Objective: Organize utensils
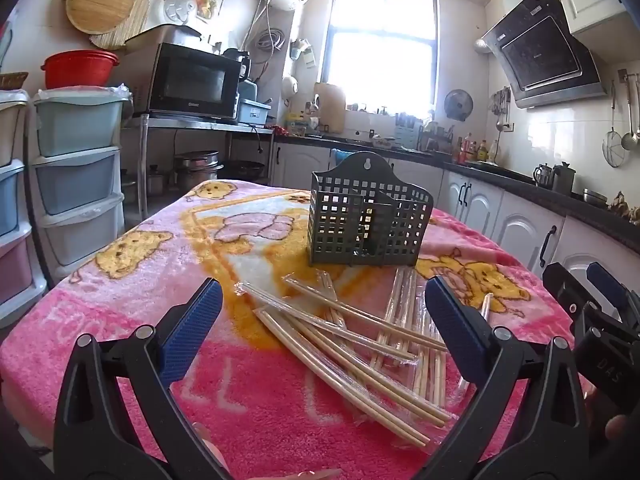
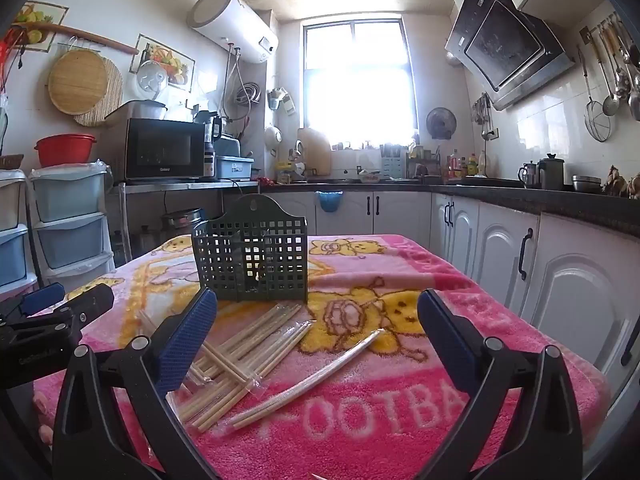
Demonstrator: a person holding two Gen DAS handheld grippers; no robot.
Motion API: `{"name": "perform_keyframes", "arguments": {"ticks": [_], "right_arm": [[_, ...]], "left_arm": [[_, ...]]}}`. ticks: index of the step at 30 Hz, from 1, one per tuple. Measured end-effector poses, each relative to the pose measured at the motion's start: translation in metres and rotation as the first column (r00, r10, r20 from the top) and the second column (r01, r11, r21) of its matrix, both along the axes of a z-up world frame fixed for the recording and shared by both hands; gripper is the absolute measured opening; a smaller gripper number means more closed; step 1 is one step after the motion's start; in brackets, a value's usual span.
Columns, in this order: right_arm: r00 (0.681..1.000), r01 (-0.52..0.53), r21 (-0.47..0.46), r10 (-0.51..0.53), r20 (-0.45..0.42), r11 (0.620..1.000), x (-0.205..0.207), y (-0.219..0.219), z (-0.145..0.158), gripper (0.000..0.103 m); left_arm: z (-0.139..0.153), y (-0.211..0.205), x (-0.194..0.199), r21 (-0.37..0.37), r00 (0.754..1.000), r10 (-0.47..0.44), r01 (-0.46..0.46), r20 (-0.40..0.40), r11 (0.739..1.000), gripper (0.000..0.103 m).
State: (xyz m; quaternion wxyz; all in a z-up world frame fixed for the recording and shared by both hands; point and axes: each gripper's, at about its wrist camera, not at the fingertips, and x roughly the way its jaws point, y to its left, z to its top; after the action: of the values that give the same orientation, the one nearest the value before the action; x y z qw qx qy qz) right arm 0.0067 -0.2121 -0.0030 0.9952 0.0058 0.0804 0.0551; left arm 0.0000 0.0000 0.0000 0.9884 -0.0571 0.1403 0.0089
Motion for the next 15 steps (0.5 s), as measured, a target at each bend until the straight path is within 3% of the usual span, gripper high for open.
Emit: {"name": "perform_keyframes", "arguments": {"ticks": [15], "right_arm": [[1.000,0.001,0.005,-0.001,0.003,1.000,-0.0003,-0.0002,0.0009,0.097]], "left_arm": [[0.0000,-0.0006,-0.0003,-0.004,1.000,0.000,0.000,-0.003,1.000,0.094]]}}
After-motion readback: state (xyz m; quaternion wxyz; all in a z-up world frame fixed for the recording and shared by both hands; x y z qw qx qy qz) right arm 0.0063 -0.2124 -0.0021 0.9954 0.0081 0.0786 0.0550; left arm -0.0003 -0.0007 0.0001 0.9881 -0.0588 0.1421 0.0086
